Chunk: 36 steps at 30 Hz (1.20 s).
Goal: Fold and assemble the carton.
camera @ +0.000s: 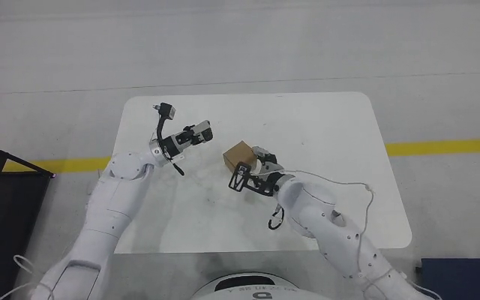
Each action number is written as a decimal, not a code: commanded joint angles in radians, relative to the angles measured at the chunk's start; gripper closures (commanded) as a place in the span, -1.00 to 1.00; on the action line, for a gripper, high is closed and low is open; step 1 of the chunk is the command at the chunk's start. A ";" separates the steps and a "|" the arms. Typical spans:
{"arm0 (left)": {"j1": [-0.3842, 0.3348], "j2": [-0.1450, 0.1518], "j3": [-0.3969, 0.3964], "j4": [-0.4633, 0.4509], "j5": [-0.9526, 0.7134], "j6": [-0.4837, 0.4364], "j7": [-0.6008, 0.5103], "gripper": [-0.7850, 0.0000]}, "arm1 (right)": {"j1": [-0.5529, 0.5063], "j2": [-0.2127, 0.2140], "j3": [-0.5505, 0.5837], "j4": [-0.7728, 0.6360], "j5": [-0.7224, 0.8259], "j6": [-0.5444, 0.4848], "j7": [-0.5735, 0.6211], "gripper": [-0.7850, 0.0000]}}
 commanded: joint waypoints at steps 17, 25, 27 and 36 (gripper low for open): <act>0.250 0.063 -0.241 -0.178 0.044 0.042 0.077 -1.00 | 0.394 -0.072 -0.152 0.215 0.229 -0.395 0.294 0.07; 0.268 0.063 -0.229 -0.220 0.042 0.065 0.107 -1.00 | 0.481 -0.106 -0.230 0.297 0.267 -0.371 0.345 1.00; 0.262 0.061 -0.221 -0.217 0.039 0.063 0.114 -1.00 | 0.484 -0.113 -0.240 0.294 0.265 -0.338 0.369 1.00; 0.227 0.054 -0.180 -0.177 0.020 0.049 0.125 -1.00 | 0.361 -0.113 -0.212 0.100 0.255 -0.118 0.537 0.55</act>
